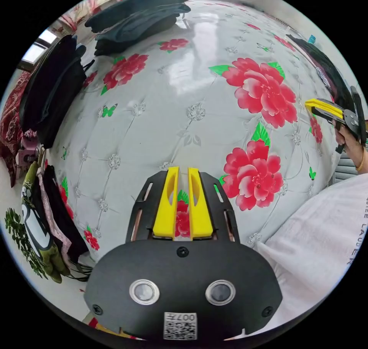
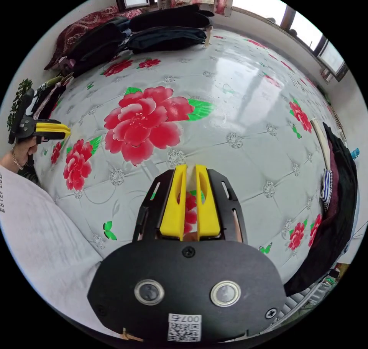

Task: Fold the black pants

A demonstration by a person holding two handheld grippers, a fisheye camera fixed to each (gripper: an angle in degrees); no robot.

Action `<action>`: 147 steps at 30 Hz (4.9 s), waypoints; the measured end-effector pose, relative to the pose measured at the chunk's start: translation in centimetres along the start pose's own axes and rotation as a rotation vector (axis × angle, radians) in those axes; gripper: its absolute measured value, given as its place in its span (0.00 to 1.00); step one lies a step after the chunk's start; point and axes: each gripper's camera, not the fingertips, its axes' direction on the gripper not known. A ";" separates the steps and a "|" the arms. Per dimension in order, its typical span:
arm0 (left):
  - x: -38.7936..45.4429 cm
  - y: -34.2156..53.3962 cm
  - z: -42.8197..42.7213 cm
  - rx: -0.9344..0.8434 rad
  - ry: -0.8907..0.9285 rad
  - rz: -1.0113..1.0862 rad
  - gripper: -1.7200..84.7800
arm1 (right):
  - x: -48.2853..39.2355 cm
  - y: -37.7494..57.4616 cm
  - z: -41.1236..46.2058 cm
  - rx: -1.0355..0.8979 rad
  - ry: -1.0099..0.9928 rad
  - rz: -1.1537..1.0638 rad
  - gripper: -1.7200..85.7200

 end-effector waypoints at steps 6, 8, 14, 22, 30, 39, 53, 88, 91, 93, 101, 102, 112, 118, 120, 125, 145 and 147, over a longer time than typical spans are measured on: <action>2.3 -2.4 -0.3 -0.063 -0.065 0.060 0.02 | 1.6 0.5 -0.3 0.057 -0.101 0.135 0.06; 2.9 -2.8 -0.4 -0.071 -0.084 0.087 0.02 | 3.2 0.6 -0.6 0.054 -0.216 0.214 0.07; 4.0 -3.4 -0.3 -0.082 -0.115 0.059 0.01 | 10.4 6.5 -3.8 0.201 -0.141 0.505 0.08; 4.1 -3.3 0.3 -0.108 -0.124 -0.036 0.01 | 23.9 20.2 -8.6 0.206 0.324 0.970 0.10; 2.4 -1.0 1.3 -0.079 -0.086 -0.193 0.01 | 29.5 26.2 -6.4 0.052 0.226 1.043 0.04; -1.2 8.3 1.2 0.207 0.254 -0.422 0.01 | 19.3 20.6 -10.8 0.400 -0.051 0.776 0.02; -6.4 23.2 1.5 0.384 0.392 -0.276 0.09 | -3.6 2.9 -8.6 0.283 0.036 0.007 0.05; -14.5 44.3 4.0 0.490 0.397 -0.709 0.09 | -16.4 4.9 -13.2 0.171 -0.926 -0.937 0.05; -17.4 49.5 4.9 0.504 0.391 -0.882 0.09 | -13.4 5.3 -11.4 0.191 -0.819 -0.762 0.06; -18.5 52.0 5.2 0.528 0.405 -0.954 0.10 | -10.4 5.7 -9.6 0.156 -0.742 -0.597 0.07; -21.3 54.2 4.5 0.584 0.405 -0.974 0.12 | 5.3 6.5 -8.4 0.162 -0.390 -0.026 0.08; -22.1 54.2 4.3 0.629 0.437 -0.993 0.13 | 6.0 6.1 -8.8 0.178 -0.369 -0.009 0.08; -26.4 50.0 4.5 0.627 0.553 -1.045 0.18 | 11.6 -5.7 -10.4 0.206 -0.166 0.077 0.08; -26.8 45.7 3.0 0.440 0.433 -0.981 0.22 | 12.2 -14.8 -6.0 0.125 -0.107 0.033 0.08; -27.2 44.6 3.0 0.398 0.429 -0.998 0.23 | 12.5 -17.3 -4.3 0.108 -0.097 0.040 0.09; -28.7 41.6 5.2 0.260 0.475 -1.086 0.23 | 12.4 -22.1 1.8 0.000 -0.142 0.106 0.07; -31.2 35.0 -1.8 0.443 0.266 -0.897 0.08 | 12.2 -23.2 -6.1 0.165 -0.206 0.008 0.11; -30.9 35.7 -2.4 0.444 0.264 -0.899 0.08 | 10.3 -23.0 -1.8 0.088 -0.195 0.028 0.10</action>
